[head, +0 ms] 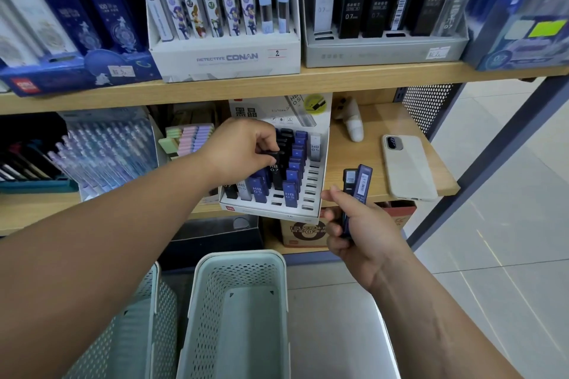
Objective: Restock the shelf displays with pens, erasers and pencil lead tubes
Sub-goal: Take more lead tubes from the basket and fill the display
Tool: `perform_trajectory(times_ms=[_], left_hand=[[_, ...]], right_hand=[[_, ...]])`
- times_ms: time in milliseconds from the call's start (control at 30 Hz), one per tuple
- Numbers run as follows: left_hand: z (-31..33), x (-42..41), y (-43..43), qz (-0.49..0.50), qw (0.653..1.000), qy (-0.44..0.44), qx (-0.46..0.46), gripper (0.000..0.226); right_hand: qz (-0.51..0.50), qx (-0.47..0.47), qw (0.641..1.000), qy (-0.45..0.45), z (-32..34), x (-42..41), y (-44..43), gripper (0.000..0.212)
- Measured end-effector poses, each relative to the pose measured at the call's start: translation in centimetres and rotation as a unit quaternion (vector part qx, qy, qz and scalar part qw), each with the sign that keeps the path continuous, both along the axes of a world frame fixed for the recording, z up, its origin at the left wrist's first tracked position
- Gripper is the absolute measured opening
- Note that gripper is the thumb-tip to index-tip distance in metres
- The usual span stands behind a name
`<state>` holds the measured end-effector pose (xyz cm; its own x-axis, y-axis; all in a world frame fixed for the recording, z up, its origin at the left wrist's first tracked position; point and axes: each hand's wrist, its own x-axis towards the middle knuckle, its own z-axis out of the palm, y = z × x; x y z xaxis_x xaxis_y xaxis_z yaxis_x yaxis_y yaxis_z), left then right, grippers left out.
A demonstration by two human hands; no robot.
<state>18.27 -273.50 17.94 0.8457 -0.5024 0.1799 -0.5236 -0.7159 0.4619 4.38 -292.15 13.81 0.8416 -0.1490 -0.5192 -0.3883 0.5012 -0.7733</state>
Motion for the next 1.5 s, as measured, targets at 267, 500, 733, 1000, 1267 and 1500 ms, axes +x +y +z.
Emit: perform_trajectory(times_ms=[267, 500, 733, 1000, 1267, 1500], left_hand=[[-1.6, -0.1, 0.3, -0.021, 0.999, -0.045, 0.018, 0.015], [-1.2, -2.2, 0.2, 0.034, 0.995, -0.067, -0.060, 0.018], [-0.8, -10.3, -1.2, 0.078, 0.890, 0.274, -0.354, 0.012], [-1.9, -11.3, -0.1, 0.189, 0.833, 0.260, -0.451, 0.015], [-1.4, -12.0, 1.4, 0.088, 0.894, 0.191, -0.395, 0.031], [0.1, -11.6, 1.6, 0.015, 0.896, 0.180, -0.405, 0.027]], right_hand=[[0.006, -0.007, 1.000, 0.006, -0.2, -0.1, -0.3, 0.022], [0.086, 0.008, 0.996, -0.013, 0.6, -0.3, 0.1, 0.018], [0.258, 0.009, 0.966, -0.021, 1.5, -1.1, 1.7, 0.018], [0.191, -0.011, 0.981, -0.029, 1.4, -1.5, 2.2, 0.007], [0.148, 0.105, 0.983, 0.008, 1.7, -1.5, 1.6, 0.010], [0.187, 0.218, 0.957, 0.036, 1.7, -1.6, 1.2, 0.018]])
